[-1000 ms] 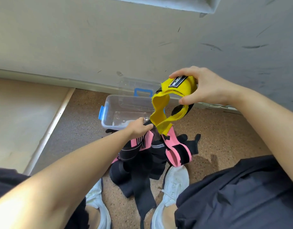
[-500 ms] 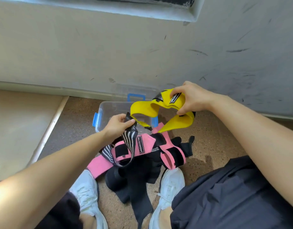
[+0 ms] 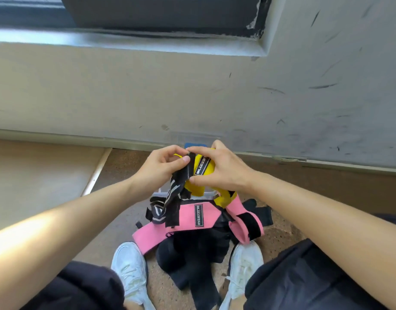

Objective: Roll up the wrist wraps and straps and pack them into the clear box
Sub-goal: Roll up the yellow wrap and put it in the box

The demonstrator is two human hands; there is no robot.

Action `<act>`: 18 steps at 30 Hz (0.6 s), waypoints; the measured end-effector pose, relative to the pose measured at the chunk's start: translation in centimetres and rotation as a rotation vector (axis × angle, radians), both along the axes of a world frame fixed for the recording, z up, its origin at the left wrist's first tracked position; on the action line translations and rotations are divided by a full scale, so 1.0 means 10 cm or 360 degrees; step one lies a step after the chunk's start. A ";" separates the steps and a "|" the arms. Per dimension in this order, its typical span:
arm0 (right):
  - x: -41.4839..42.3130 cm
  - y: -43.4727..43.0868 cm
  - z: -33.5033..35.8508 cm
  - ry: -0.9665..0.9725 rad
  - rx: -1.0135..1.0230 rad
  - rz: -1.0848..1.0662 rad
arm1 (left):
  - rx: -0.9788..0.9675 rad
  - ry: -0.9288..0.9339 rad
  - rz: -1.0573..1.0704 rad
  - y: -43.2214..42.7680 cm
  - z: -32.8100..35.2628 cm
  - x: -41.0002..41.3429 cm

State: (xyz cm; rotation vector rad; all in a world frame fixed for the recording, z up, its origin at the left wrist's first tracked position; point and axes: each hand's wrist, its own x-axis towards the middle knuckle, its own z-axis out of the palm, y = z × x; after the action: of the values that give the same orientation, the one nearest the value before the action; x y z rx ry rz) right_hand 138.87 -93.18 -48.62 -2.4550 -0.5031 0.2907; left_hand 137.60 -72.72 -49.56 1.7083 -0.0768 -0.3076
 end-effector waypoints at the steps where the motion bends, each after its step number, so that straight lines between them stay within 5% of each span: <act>1: 0.01 0.01 0.01 -0.0033 0.0036 -0.0032 | 0.0008 -0.0003 0.0004 0.01 -0.01 0.01; 6: 0.16 -0.26 0.14 -0.0126 -0.0041 -0.0089 | 0.0339 0.0226 -0.0230 0.41 -0.04 0.08; 13: 0.34 -0.49 0.18 -0.0131 -0.0332 -0.0117 | 0.1659 0.0629 -0.0713 0.90 -0.51 0.04; 18: 0.33 -0.49 0.13 -0.0050 -0.0439 -0.0068 | 0.1496 0.0665 -0.0735 0.84 -0.54 -0.05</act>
State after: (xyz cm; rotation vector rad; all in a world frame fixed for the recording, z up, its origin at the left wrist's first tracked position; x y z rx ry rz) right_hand 142.20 -98.04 -47.32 -2.7381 -0.4484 0.3228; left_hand 137.07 -64.35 -55.01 2.4979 -0.0132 -1.1793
